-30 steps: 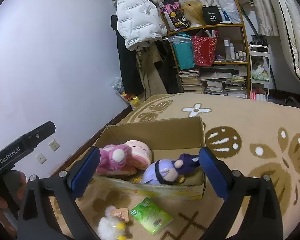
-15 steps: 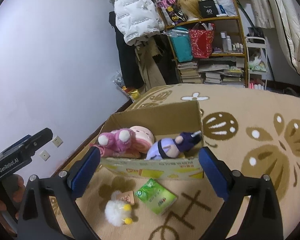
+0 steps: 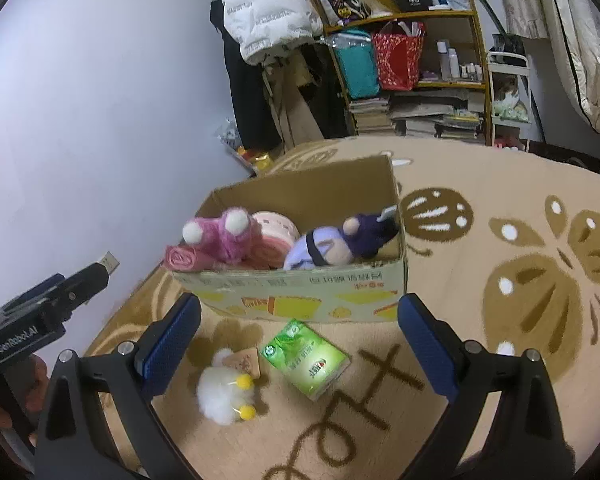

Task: Organize soft objects
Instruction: 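Move the left gripper toward the white fluffy chick while the right gripper approaches the green tissue pack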

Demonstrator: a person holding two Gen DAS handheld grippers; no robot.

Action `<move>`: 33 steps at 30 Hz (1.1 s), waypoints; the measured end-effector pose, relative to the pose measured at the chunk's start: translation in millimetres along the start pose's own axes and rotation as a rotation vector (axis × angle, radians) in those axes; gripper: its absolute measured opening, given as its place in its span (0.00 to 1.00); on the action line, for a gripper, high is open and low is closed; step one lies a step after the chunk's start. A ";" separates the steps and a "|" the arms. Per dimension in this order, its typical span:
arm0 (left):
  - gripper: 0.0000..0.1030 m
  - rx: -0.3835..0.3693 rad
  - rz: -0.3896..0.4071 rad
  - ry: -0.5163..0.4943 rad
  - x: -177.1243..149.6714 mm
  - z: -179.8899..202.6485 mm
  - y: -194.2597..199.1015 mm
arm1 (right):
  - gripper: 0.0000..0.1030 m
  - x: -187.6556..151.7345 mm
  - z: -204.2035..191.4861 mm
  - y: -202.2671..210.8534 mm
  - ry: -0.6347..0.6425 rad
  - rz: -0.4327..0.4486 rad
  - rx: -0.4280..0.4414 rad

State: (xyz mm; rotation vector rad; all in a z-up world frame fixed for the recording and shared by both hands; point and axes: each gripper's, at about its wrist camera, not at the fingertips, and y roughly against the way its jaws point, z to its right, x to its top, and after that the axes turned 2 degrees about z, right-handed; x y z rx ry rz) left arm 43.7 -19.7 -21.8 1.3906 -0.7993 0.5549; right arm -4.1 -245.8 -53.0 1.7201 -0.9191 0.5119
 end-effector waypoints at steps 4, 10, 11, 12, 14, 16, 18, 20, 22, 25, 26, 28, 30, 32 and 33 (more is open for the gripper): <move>1.00 0.006 -0.025 -0.017 -6.2 3.2 -7.0 | 1.00 -5.7 1.4 -10.1 -0.005 -0.029 0.004; 1.00 -0.002 -0.078 -0.034 -11.7 8.9 -19.5 | 1.00 -13.8 6.1 -23.8 -0.012 -0.068 -0.005; 1.00 -0.006 -0.091 -0.038 -13.2 9.9 -22.1 | 1.00 -14.7 7.5 -25.6 -0.016 -0.073 -0.006; 1.00 -0.007 -0.108 -0.043 -15.2 11.3 -25.9 | 1.00 -15.3 8.7 -27.3 -0.020 -0.077 -0.007; 1.00 -0.005 -0.134 -0.055 -18.9 13.3 -31.5 | 1.00 -16.7 12.4 -31.5 -0.036 -0.089 -0.006; 1.00 -0.008 -0.162 -0.069 -22.2 16.4 -37.4 | 1.00 -17.3 16.0 -35.0 -0.056 -0.101 -0.004; 1.00 -0.011 -0.181 -0.084 -25.1 20.1 -41.8 | 1.00 -18.6 20.1 -39.2 -0.067 -0.119 0.000; 1.00 -0.014 -0.197 -0.103 -28.7 24.6 -45.9 | 1.00 -19.8 22.3 -42.6 -0.066 -0.131 -0.005; 1.00 -0.003 -0.203 -0.131 -33.0 30.2 -50.6 | 1.00 -21.4 24.9 -47.2 -0.068 -0.148 -0.004; 1.00 0.012 -0.219 -0.174 -39.0 37.3 -56.1 | 1.00 -24.0 28.8 -53.2 -0.084 -0.158 -0.003; 1.00 0.010 -0.225 -0.180 -39.8 38.7 -56.9 | 1.00 -24.7 29.3 -54.7 -0.089 -0.164 -0.003; 1.00 0.002 -0.238 -0.191 -42.6 41.4 -59.8 | 1.00 -26.4 31.2 -58.0 -0.096 -0.177 -0.002; 1.00 -0.004 -0.257 -0.208 -45.8 45.3 -63.6 | 1.00 -28.5 32.3 -61.5 -0.097 -0.189 -0.002; 1.00 -0.008 -0.280 -0.223 -49.8 48.5 -67.9 | 1.00 -30.4 33.2 -66.5 -0.098 -0.205 0.000; 1.00 -0.011 -0.289 -0.228 -51.4 49.2 -70.2 | 1.00 -31.1 33.3 -68.3 -0.099 -0.210 0.003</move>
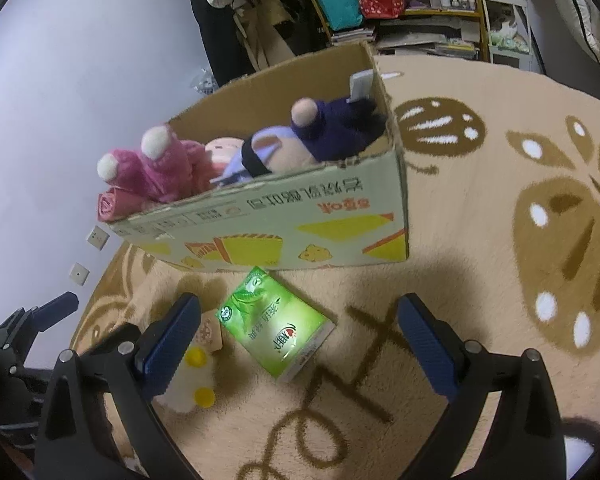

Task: Organize soft objects
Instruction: 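Move the left gripper toward the white fluffy chick while the right gripper approaches the green tissue pack, then grasp the white fluffy chick with the left gripper while the right gripper grasps the green tissue pack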

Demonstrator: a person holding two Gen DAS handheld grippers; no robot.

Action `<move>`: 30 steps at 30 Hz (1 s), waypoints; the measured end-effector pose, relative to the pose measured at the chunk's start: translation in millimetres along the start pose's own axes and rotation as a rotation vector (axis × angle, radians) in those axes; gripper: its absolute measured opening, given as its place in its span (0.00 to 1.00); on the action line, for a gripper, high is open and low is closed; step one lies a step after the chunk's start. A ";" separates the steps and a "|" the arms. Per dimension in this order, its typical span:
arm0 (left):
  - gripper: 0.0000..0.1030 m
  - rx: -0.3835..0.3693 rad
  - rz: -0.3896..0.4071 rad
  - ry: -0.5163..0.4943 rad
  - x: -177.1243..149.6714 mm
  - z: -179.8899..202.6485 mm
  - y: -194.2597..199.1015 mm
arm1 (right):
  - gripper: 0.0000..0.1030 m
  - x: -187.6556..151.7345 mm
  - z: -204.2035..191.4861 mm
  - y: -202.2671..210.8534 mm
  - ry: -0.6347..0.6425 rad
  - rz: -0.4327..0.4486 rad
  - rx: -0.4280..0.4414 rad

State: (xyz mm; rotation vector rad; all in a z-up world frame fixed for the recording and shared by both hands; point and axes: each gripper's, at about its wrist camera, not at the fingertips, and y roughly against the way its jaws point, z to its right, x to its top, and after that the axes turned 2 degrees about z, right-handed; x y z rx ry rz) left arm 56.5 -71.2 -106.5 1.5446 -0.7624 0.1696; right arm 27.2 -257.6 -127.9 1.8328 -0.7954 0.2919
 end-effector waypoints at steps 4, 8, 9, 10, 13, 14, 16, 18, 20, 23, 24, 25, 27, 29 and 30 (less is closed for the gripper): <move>1.00 0.003 -0.031 -0.032 -4.2 9.5 -10.8 | 1.00 0.8 -0.2 -7.9 0.002 -0.014 0.015; 1.00 -0.004 -0.062 -0.068 -6.6 19.7 -21.9 | 0.95 1.2 -1.1 -19.3 0.012 -0.039 0.012; 1.00 -0.005 -0.072 -0.076 -7.8 22.5 -25.3 | 0.94 0.3 -1.0 -21.7 0.014 -0.043 0.006; 1.00 -0.005 -0.080 -0.081 -8.9 24.0 -28.4 | 0.91 0.1 -0.4 -25.5 0.014 -0.049 0.003; 1.00 -0.003 -0.119 -0.094 -12.4 27.7 -40.1 | 0.90 -1.1 -0.1 -33.4 0.014 -0.068 0.005; 1.00 0.004 -0.137 -0.100 -14.3 28.5 -45.1 | 0.90 -1.6 0.1 -34.8 0.016 -0.071 0.007; 1.00 0.028 -0.166 -0.113 -18.6 27.6 -53.9 | 0.90 -2.4 -2.5 -38.6 0.027 -0.081 0.019; 1.00 0.051 -0.190 -0.110 -22.1 24.4 -62.6 | 0.90 -2.7 -6.0 -41.6 0.040 -0.089 0.046; 0.99 0.041 -0.198 -0.086 -22.9 20.2 -67.0 | 0.90 -2.1 -9.2 -45.1 0.054 -0.097 0.075; 0.93 0.014 -0.197 -0.037 -22.3 12.7 -70.1 | 0.89 -4.4 -15.8 -52.1 0.085 -0.113 0.087; 0.91 0.014 -0.200 -0.034 -21.9 11.2 -71.2 | 0.86 -5.7 -18.8 -54.8 0.103 -0.119 0.086; 0.90 0.016 -0.205 -0.033 -21.4 10.2 -72.7 | 0.83 -7.2 -22.0 -57.7 0.122 -0.127 0.075; 0.83 -0.007 -0.205 -0.032 -21.5 8.9 -74.2 | 0.82 -10.3 -27.3 -64.2 0.151 -0.144 0.053; 0.71 -0.052 -0.218 -0.021 -22.5 7.4 -75.9 | 0.82 -13.9 -31.7 -69.5 0.178 -0.157 0.041; 0.59 -0.082 -0.226 -0.012 -22.9 6.8 -76.2 | 0.82 -15.0 -33.8 -70.5 0.190 -0.155 0.033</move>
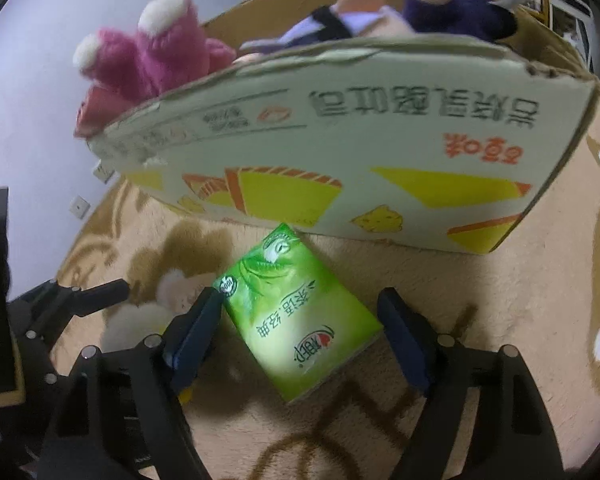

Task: Organize soft objects
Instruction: 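Grasp the white fluffy chick with the left gripper while the right gripper grasps the green tissue pack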

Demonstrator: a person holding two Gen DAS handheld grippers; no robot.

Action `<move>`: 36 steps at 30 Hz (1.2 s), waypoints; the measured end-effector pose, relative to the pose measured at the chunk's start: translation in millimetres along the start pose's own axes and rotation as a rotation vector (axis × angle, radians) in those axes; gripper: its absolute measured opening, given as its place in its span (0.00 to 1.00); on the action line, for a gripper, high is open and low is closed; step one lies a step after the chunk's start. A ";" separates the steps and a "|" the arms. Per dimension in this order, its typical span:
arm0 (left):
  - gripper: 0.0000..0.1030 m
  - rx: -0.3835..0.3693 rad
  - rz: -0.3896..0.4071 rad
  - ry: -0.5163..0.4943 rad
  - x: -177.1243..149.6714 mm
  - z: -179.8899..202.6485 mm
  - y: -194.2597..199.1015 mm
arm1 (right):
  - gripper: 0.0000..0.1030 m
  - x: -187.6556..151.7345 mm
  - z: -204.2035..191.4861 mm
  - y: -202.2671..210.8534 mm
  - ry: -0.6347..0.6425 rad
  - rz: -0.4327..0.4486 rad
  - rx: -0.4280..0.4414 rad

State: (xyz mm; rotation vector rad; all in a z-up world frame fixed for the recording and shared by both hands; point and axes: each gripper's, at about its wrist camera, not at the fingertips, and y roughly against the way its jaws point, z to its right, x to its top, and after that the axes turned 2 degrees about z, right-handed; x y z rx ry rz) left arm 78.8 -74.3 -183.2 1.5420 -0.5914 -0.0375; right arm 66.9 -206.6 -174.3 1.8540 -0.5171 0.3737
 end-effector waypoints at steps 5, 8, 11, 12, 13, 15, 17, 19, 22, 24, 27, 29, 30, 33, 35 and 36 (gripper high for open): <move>0.38 -0.070 0.005 -0.014 0.1 -0.1 1.0 | 0.77 -0.1 -6.0 -1.0 0.023 -0.002 -0.023; 0.35 -0.071 -0.001 -0.019 -0.5 9.2 5.0 | 0.74 -2.4 -10.3 0.6 0.046 -0.005 -0.039; 0.34 -0.068 0.009 -0.029 -1.0 12.4 9.0 | 0.73 -4.4 -11.2 1.8 0.033 -0.012 -0.039; 0.33 -0.062 0.020 -0.030 0.7 17.2 15.0 | 0.73 -4.6 -11.5 1.3 0.027 -0.013 -0.037; 0.33 -0.054 0.030 -0.027 1.3 16.3 16.9 | 0.72 -5.1 -10.2 2.1 0.017 -0.015 -0.033; 0.33 -0.050 0.034 -0.008 1.9 12.1 19.6 | 0.71 -5.9 -5.5 4.8 -0.012 -0.015 -0.024; 0.33 -0.052 0.036 0.022 0.6 6.6 21.9 | 0.70 -5.8 -0.7 9.0 -0.037 -0.010 -0.024; 0.33 -0.042 0.043 0.038 1.4 0.5 24.1 | 0.69 -6.1 2.8 14.3 -0.059 0.004 -0.028; 0.33 -0.034 0.073 0.061 3.4 -8.3 31.2 | 0.68 -6.5 9.8 28.5 -0.087 0.035 -0.023; 0.33 -0.033 0.090 0.070 3.7 -10.7 37.6 | 0.66 -6.6 11.0 35.6 -0.093 0.050 -0.022; 0.33 -0.022 0.115 0.076 1.7 -12.2 47.4 | 0.62 -6.6 13.8 48.3 -0.093 0.066 -0.019; 0.33 -0.017 0.125 0.085 1.6 -14.7 52.9 | 0.60 -8.1 11.1 58.7 -0.073 0.094 -0.026; 0.33 -0.015 0.130 0.090 -0.6 -15.6 55.1 | 0.58 -8.5 9.1 63.8 -0.059 0.106 -0.027; 0.33 -0.005 0.155 0.110 1.9 -20.9 63.5 | 0.46 -9.4 7.7 77.3 -0.043 0.126 -0.023; 0.33 -0.007 0.165 0.118 1.8 -19.7 69.0 | 0.43 -9.5 4.9 82.6 -0.033 0.138 -0.025; 0.33 -0.010 0.170 0.121 1.9 -19.7 72.6 | 0.41 -9.2 3.3 84.0 -0.027 0.143 -0.022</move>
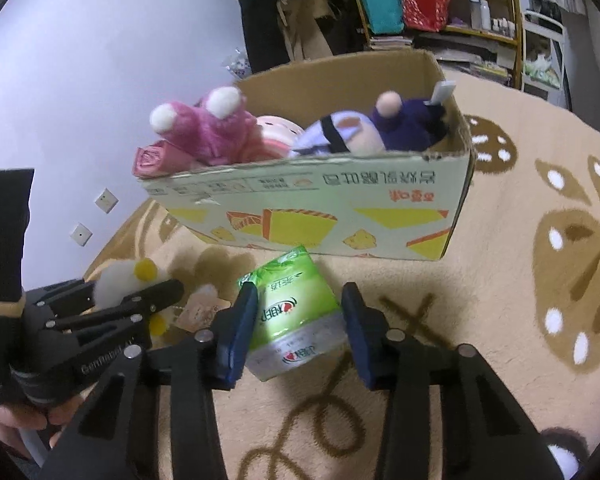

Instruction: Organize soft objects

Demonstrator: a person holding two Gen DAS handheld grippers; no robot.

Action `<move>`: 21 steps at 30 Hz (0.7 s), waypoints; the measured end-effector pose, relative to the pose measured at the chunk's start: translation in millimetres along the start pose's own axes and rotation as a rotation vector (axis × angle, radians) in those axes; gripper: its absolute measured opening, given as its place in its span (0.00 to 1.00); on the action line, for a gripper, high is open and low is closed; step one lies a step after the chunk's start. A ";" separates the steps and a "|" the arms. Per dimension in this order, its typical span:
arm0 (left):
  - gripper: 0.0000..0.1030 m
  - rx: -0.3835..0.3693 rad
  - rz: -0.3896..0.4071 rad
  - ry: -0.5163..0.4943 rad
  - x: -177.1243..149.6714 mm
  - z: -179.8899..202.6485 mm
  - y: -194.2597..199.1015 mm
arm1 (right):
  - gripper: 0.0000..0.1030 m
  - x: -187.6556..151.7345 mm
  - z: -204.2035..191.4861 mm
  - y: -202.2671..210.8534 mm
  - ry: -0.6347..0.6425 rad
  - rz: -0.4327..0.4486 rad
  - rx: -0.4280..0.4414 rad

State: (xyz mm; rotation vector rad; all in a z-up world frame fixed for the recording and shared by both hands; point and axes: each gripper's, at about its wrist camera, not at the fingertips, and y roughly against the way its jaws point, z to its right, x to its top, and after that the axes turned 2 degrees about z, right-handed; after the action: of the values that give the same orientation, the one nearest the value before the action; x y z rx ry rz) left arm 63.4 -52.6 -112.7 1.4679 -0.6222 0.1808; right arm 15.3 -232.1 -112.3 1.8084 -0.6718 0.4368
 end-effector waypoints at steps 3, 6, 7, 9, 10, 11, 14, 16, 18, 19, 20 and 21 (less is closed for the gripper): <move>0.33 0.010 0.046 0.006 4.0 -5.2 13.5 | 0.35 -0.8 -9.2 -2.1 0.019 0.001 -0.002; 0.33 0.025 0.099 0.006 7.2 -5.5 30.2 | 0.35 0.7 -9.7 6.6 0.006 0.020 -0.006; 0.33 0.033 0.117 0.007 9.0 -7.5 35.2 | 0.35 2.4 -10.6 11.7 0.003 0.038 0.010; 0.32 0.053 0.152 0.019 13.2 -12.3 44.3 | 0.34 4.9 -14.8 17.1 0.007 0.061 0.021; 0.32 0.062 0.165 0.026 14.8 -14.8 47.7 | 0.34 6.2 -16.2 21.0 0.008 0.075 0.027; 0.32 0.062 0.182 0.035 16.8 -17.2 53.6 | 0.34 7.3 -18.1 23.6 0.010 0.085 0.032; 0.32 0.058 0.224 0.056 22.0 -24.8 65.5 | 0.33 11.3 -23.8 31.7 0.028 0.108 0.055; 0.32 0.056 0.249 0.064 26.0 -28.8 72.1 | 0.32 14.7 -27.8 38.6 0.044 0.133 0.059; 0.32 0.052 0.275 0.069 30.9 -31.1 78.1 | 0.31 19.2 -28.6 44.2 0.038 0.155 0.064; 0.32 0.052 0.285 0.067 33.6 -31.1 80.1 | 0.31 22.3 -28.0 48.9 0.030 0.175 0.064; 0.32 0.054 0.292 0.063 35.3 -30.8 80.8 | 0.31 24.2 -26.9 52.3 0.024 0.189 0.066; 0.32 0.058 0.300 0.054 37.5 -29.4 82.6 | 0.31 26.8 -25.2 56.9 0.016 0.208 0.073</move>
State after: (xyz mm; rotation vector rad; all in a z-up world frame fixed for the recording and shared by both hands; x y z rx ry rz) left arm 63.3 -23.9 -21.8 1.4149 -0.7970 0.4736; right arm 0.5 -227.9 -46.3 1.8083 -0.8463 0.6200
